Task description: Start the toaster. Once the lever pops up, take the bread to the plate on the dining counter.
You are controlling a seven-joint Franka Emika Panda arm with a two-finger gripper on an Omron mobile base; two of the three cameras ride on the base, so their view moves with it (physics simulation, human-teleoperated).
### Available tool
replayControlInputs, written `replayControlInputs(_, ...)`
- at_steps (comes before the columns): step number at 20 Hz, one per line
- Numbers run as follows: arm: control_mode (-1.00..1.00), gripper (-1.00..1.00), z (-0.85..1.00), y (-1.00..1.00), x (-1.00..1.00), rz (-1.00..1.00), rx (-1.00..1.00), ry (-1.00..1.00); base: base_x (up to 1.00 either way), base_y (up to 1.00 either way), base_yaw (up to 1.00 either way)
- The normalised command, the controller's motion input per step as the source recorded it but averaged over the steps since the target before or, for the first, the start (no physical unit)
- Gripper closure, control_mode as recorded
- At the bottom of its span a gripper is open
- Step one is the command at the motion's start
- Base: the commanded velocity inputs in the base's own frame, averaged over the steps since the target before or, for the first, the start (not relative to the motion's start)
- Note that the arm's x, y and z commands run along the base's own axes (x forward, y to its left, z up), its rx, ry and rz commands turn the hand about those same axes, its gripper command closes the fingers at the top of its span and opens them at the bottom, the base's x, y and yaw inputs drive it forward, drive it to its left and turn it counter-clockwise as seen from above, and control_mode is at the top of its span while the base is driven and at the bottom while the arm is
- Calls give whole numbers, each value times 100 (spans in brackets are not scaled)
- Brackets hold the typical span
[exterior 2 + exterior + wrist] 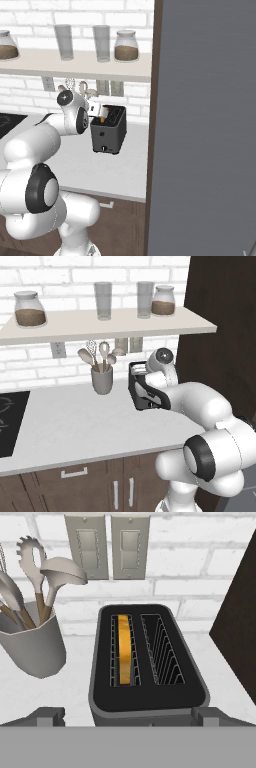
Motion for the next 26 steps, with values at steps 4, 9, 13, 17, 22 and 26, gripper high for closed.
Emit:
replayControlInputs(4,-100,-100,0,0,0,0,0,0,0,0,0)
replayControlInputs(9,-100,-100,0,0,0,0,0,0,0,0,0)
replayControlInputs(13,-100,-100,0,0,0,0,0,0,0,0,0)
replayControlInputs(17,-100,-100,0,0,0,0,0,0,0,0,0)
replayControlInputs(22,-100,-100,0,0,0,0,0,0,0,0,0)
replayControlInputs(26,-100,-100,0,0,0,0,0,0,0,0,0)
